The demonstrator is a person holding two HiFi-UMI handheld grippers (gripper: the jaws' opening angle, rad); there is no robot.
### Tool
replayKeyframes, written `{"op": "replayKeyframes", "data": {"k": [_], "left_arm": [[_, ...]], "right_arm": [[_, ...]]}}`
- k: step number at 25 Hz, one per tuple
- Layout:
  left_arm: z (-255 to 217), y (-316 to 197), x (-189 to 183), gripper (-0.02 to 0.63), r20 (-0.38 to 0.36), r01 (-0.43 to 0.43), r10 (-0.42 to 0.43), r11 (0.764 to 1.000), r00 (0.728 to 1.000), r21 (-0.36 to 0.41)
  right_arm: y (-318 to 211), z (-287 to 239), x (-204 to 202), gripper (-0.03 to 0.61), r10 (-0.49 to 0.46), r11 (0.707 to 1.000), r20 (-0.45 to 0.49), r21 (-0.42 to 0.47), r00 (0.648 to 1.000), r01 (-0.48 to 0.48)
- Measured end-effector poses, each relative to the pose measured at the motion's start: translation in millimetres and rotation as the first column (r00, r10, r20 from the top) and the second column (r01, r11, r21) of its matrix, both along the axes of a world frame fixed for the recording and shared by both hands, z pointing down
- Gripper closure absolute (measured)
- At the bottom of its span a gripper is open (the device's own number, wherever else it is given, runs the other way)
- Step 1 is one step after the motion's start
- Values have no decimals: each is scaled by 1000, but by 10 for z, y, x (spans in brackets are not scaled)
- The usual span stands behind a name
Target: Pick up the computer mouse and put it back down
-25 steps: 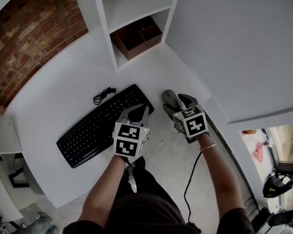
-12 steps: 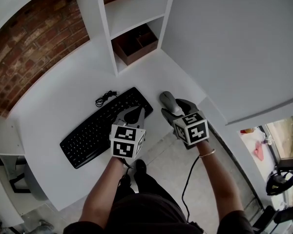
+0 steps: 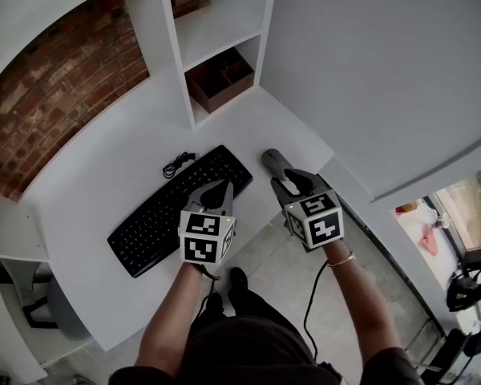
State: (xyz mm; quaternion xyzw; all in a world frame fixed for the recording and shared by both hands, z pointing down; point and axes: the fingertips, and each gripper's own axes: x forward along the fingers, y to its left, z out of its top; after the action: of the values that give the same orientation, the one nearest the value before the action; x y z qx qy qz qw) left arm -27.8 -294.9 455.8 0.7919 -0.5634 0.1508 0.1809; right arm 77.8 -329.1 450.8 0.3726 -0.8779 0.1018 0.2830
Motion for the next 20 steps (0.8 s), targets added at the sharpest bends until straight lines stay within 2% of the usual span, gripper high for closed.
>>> {"op": "replayKeyframes", "data": {"k": [4,12,20], "left_arm": [[-38,115,-15,604,2,-8,8,1000,1000,10],[-148,333,-28,604,2,-19,19,999,1000,28],[-251,599,-96,604,-1,-27,27,998,1000,50]], "right_arm": [[157,-115,34,457,38,999,47,17,998,-38],[414,-331,136,545,121,991,122,42,985,-127],[734,-396,167,568,186,981,184,16,965,-192]]}}
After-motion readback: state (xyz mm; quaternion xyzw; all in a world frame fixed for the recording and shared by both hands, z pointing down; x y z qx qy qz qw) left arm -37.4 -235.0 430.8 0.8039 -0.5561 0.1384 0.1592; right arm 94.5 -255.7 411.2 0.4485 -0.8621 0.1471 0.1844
